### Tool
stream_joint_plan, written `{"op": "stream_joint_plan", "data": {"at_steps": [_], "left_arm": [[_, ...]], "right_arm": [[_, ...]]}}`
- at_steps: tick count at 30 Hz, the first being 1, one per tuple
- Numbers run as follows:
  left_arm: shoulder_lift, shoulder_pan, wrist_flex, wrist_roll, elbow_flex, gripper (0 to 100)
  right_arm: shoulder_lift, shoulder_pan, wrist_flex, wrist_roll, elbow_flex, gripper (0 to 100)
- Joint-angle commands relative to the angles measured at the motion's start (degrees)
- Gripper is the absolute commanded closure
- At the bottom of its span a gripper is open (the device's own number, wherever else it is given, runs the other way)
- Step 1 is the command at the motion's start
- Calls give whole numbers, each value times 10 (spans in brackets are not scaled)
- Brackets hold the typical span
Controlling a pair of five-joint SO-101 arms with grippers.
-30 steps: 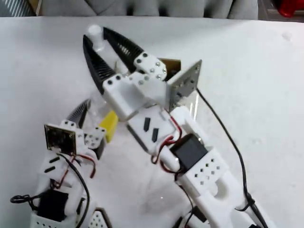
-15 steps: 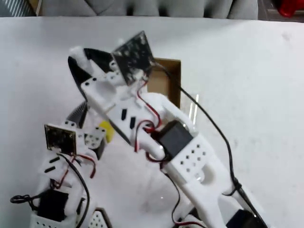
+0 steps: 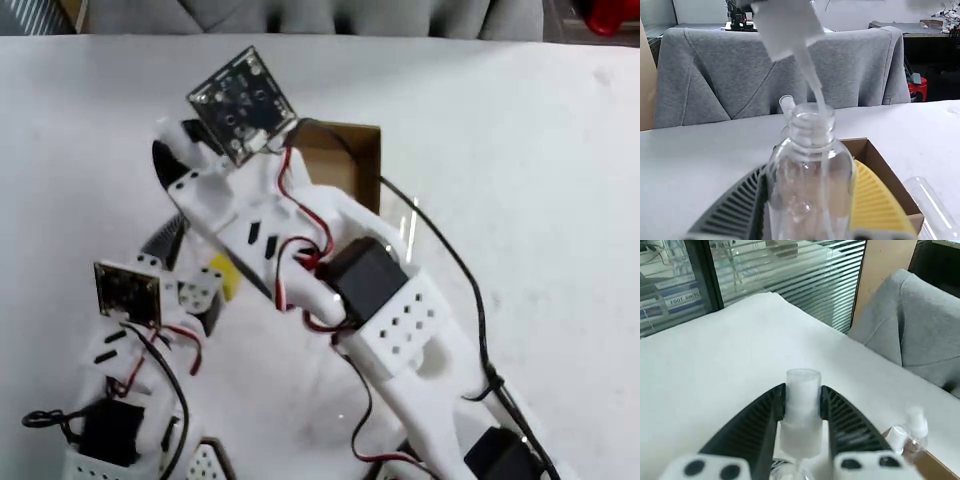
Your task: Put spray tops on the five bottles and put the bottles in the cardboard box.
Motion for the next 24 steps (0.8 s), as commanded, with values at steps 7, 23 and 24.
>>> {"op": "stream_joint_plan", "data": {"at_steps": [7,23,24], "left_arm": [[-10,0,4,-2,-9,978],[-10,0,4,-2,-9,978],[-10,0,4,-2,-9,978]], "right_arm": [[-7,-4,18,6,-41,846],[0,43,36,5,-103,982],[0,43,39,9,-102,982]]}}
